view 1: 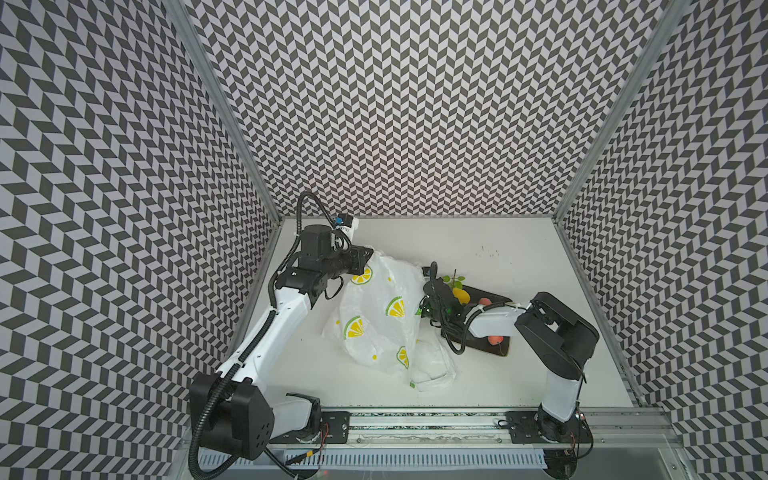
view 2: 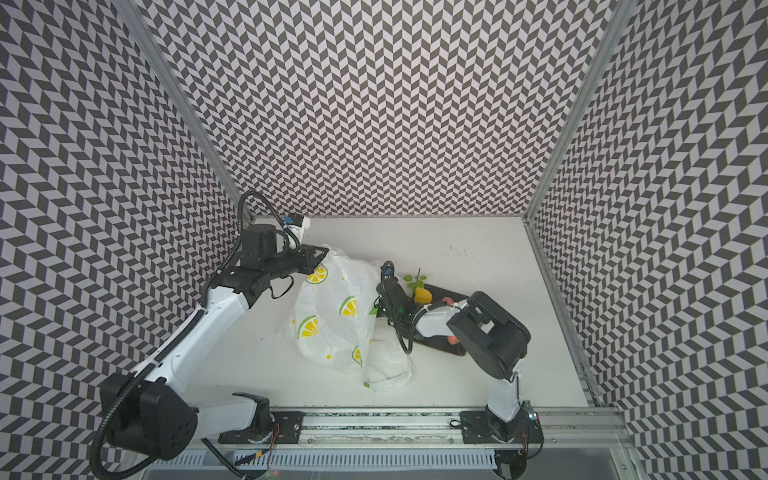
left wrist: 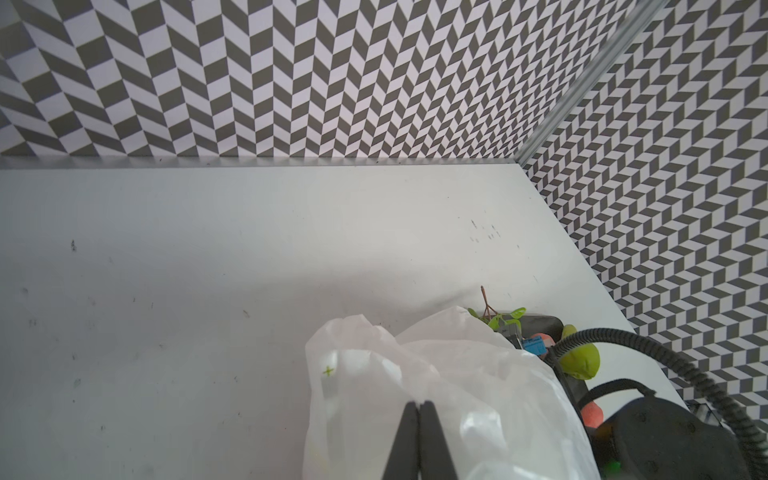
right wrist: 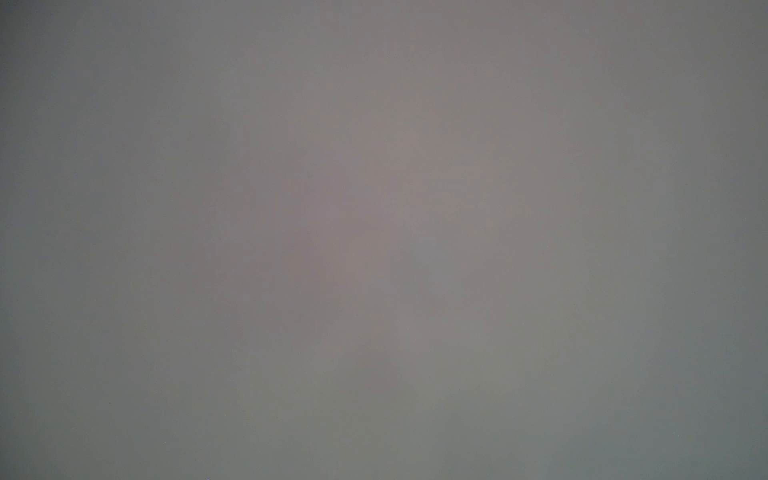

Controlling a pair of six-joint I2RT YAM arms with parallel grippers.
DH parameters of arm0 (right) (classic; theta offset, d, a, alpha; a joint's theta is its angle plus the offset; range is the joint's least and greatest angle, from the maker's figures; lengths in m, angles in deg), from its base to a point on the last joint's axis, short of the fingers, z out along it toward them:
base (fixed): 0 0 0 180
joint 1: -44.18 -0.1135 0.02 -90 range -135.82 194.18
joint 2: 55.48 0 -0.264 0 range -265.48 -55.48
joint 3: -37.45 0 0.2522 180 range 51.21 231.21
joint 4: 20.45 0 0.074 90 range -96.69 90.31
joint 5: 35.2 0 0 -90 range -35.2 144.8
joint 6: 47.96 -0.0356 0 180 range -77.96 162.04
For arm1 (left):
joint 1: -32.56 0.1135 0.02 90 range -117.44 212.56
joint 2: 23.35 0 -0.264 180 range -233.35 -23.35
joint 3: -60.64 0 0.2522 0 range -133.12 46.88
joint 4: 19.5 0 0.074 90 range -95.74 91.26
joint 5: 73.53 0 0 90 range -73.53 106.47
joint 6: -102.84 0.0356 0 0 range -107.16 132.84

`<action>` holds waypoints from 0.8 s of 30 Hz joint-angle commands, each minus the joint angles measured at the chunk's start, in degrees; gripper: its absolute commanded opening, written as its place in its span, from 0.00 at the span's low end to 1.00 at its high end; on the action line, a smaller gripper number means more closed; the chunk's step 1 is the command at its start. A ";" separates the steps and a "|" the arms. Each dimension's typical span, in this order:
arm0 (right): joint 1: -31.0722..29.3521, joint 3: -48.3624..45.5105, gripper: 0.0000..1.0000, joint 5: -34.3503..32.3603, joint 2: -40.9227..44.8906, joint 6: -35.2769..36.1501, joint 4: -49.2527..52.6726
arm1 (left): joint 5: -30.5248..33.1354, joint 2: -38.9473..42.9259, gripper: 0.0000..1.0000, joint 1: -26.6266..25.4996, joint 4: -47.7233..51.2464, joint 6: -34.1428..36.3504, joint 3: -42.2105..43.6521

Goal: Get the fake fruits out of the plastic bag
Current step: 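Release the bag edge and regrasp the bag farther away with the left gripper, then grasp the red mango in the bag with the right gripper while the left holds it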

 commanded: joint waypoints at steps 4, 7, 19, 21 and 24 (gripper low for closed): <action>-0.06 -1.08 0.92 0.91 1.78 -0.17 -3.40 | -2.95 -8.54 0.00 4.73 2.04 3.14 -1.28; -0.06 -0.96 0.92 0.98 1.15 -0.32 -3.49 | 0.61 -12.06 0.00 4.63 3.23 2.63 -2.71; -0.49 0.46 0.80 0.19 2.11 6.51 4.59 | 11.77 -9.99 0.00 3.83 3.10 0.68 -4.26; -0.59 0.83 0.78 0.45 2.62 8.82 7.38 | 11.94 -10.78 0.00 3.79 2.72 0.80 -4.34; -0.92 1.24 0.72 0.29 2.72 11.33 10.10 | 12.36 -12.29 0.00 3.80 1.95 1.08 -4.43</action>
